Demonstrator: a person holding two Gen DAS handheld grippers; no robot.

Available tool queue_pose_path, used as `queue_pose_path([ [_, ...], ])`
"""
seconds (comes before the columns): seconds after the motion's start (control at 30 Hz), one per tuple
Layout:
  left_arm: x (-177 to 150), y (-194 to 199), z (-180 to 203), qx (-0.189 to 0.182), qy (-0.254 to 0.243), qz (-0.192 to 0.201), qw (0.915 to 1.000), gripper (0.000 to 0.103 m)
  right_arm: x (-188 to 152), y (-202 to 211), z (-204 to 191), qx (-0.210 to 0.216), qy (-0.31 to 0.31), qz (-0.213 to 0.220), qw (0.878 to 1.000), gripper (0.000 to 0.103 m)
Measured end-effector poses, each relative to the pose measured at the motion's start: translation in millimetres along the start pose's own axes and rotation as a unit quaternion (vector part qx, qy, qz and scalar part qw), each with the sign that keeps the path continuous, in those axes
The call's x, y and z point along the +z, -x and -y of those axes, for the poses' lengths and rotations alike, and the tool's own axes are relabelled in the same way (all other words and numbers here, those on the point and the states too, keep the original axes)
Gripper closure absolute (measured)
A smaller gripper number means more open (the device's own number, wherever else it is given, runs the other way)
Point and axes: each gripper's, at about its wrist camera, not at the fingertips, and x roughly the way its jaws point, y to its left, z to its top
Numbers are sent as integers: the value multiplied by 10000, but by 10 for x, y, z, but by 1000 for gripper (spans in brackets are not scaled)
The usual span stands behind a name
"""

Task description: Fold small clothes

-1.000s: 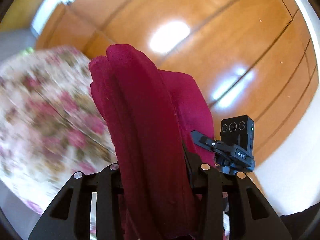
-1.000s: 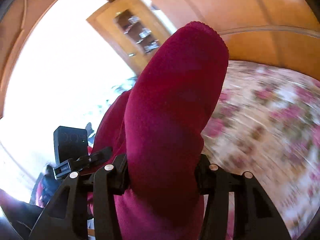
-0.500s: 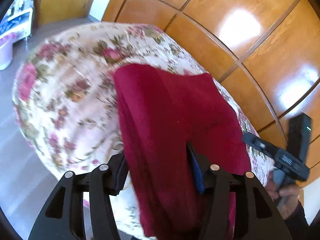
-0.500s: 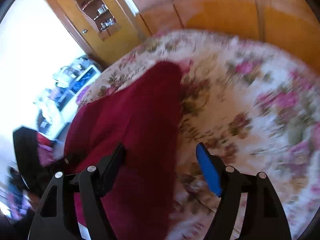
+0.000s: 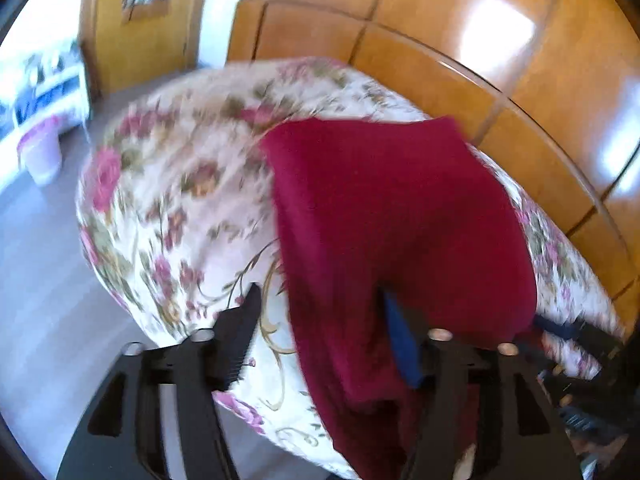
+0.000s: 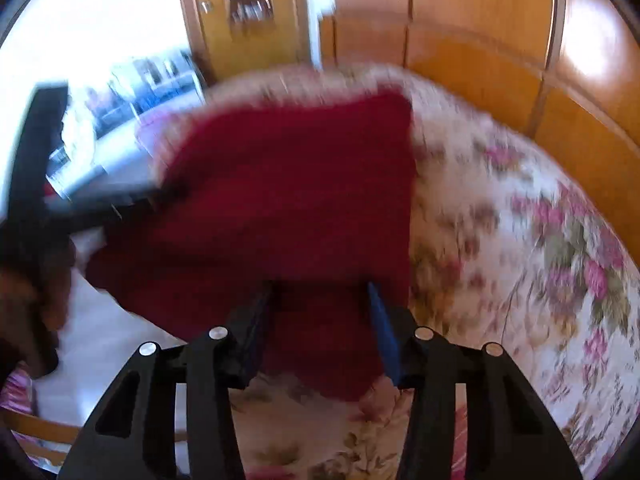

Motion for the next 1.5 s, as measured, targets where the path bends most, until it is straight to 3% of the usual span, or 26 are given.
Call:
queue_pose_path([
  [0.23,-29,119,42,238,-1,187,9995,37,-31,-12,-21,-199,30,173,9996,55],
  [0.33,-68,210,146,576,-59,368,9976,37,-8,51,-4,-323,-159,173,9992,42],
  [0.4,-93,311,226,777,-138,491,9957,36,10,113,8,-476,-257,189,9984,25],
  [0.47,-126,436,292,905,-123,636,9938,28,-6,200,16,-503,-349,234,9978,22],
  [0.67,-212,759,450,1077,-88,990,9892,27,13,531,-22,-799,-557,561,9937,10],
  [0.8,-311,915,553,1194,-132,1190,9856,19,5,698,-105,-946,-562,710,9914,4],
  [0.93,-412,1010,640,1272,-258,1281,9832,18,-38,806,-178,-1098,-544,815,9891,3],
  [1.0,-450,1046,659,1278,-257,1308,9828,12,-64,842,-181,-1132,-576,853,9882,3],
  [1.5,-620,1114,618,1336,-225,1267,9827,9,-194,941,-278,-1318,-599,937,9850,3],
])
